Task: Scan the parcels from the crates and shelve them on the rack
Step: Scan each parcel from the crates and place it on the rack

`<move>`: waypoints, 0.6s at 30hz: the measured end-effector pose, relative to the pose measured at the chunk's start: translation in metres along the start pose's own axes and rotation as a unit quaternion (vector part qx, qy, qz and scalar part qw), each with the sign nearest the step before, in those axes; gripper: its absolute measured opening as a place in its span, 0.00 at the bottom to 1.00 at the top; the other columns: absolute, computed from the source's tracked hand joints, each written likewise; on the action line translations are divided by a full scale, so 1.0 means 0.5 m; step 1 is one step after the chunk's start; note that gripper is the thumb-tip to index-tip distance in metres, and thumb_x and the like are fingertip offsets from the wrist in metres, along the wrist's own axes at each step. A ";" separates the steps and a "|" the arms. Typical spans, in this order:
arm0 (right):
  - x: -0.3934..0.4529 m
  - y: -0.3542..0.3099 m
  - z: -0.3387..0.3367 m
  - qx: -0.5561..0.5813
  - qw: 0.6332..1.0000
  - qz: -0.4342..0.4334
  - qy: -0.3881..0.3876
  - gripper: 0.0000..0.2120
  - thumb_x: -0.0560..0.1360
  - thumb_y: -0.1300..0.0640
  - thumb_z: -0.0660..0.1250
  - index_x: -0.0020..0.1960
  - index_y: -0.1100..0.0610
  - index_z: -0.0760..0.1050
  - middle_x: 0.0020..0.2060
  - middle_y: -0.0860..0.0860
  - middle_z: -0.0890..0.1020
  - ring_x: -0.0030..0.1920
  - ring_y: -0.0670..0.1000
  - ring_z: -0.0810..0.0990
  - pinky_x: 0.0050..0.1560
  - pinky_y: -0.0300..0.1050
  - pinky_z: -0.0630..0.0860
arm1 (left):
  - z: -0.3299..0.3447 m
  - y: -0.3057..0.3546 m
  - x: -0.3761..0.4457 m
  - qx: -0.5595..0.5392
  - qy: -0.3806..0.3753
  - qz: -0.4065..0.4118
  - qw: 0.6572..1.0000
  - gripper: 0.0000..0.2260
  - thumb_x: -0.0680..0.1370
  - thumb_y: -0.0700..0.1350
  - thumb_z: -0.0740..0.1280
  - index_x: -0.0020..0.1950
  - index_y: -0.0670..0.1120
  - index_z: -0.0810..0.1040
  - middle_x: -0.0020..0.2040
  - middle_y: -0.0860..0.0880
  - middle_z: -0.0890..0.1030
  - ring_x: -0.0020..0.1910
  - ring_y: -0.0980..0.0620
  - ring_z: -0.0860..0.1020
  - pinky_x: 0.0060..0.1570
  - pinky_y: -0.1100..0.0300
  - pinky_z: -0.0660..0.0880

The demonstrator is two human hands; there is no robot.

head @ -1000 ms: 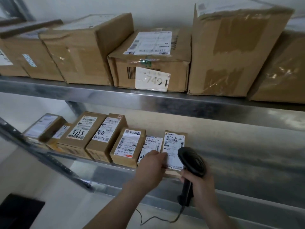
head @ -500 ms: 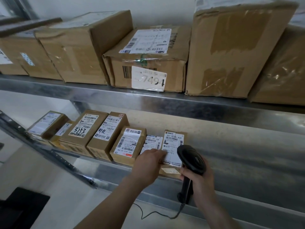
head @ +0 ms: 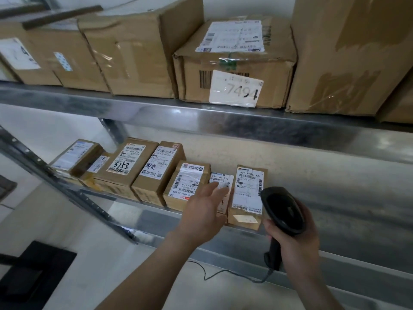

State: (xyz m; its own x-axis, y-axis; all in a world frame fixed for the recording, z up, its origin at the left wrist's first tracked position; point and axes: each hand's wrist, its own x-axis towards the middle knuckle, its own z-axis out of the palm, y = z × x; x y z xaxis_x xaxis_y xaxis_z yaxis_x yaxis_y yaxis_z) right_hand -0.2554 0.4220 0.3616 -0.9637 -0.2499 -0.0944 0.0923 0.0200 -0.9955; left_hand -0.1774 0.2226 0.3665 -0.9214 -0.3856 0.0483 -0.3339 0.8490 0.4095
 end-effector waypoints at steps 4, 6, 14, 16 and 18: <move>-0.073 -0.036 0.049 -0.074 0.997 -0.032 -0.018 0.36 0.64 0.71 0.80 0.64 0.45 0.76 0.51 0.35 0.83 0.52 0.34 0.80 0.54 0.45 0.75 | -0.046 -0.059 -0.052 0.039 0.044 0.026 0.998 0.31 0.71 0.55 0.74 0.73 0.55 0.69 0.77 0.46 0.66 0.75 0.42 0.63 0.65 0.37 0.73; -0.114 -0.043 0.095 -0.091 0.994 -0.043 -0.043 0.36 0.64 0.69 0.81 0.66 0.46 0.76 0.53 0.40 0.84 0.53 0.37 0.80 0.55 0.43 0.76 | -0.081 -0.096 -0.093 0.076 0.028 -0.004 0.997 0.35 0.73 0.58 0.73 0.77 0.58 0.63 0.82 0.48 0.56 0.80 0.43 0.52 0.74 0.38 0.63; -0.313 -0.069 0.369 -0.158 0.965 -0.159 -0.137 0.38 0.62 0.75 0.79 0.58 0.40 0.75 0.51 0.37 0.83 0.53 0.32 0.78 0.54 0.28 0.73 | -0.270 -0.349 -0.333 0.127 0.040 -0.092 0.987 0.36 0.76 0.61 0.69 0.80 0.58 0.57 0.83 0.48 0.45 0.81 0.41 0.43 0.78 0.42 0.54; -0.370 -0.071 0.446 -0.162 0.957 -0.175 -0.167 0.38 0.62 0.75 0.79 0.56 0.40 0.73 0.49 0.30 0.81 0.52 0.31 0.78 0.50 0.25 0.72 | -0.312 -0.429 -0.402 0.140 0.042 -0.120 0.982 0.36 0.76 0.63 0.68 0.80 0.58 0.57 0.83 0.48 0.45 0.81 0.40 0.43 0.78 0.41 0.54; -0.426 -0.067 0.520 -0.151 0.953 -0.174 -0.199 0.37 0.63 0.74 0.79 0.57 0.40 0.73 0.48 0.31 0.81 0.52 0.32 0.78 0.51 0.31 0.76 | -0.353 -0.505 -0.468 0.143 0.057 -0.145 0.977 0.36 0.75 0.63 0.69 0.79 0.56 0.60 0.83 0.46 0.48 0.81 0.39 0.46 0.76 0.40 0.58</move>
State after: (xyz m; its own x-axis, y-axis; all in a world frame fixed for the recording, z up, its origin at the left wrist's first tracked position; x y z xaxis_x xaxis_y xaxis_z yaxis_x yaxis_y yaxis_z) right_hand 0.0118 0.2227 0.4160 -0.7459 -0.6382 0.1905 -0.3491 0.1311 -0.9279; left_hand 0.1576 0.0349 0.4128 -0.7573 -0.6487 0.0758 -0.6345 0.7583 0.1497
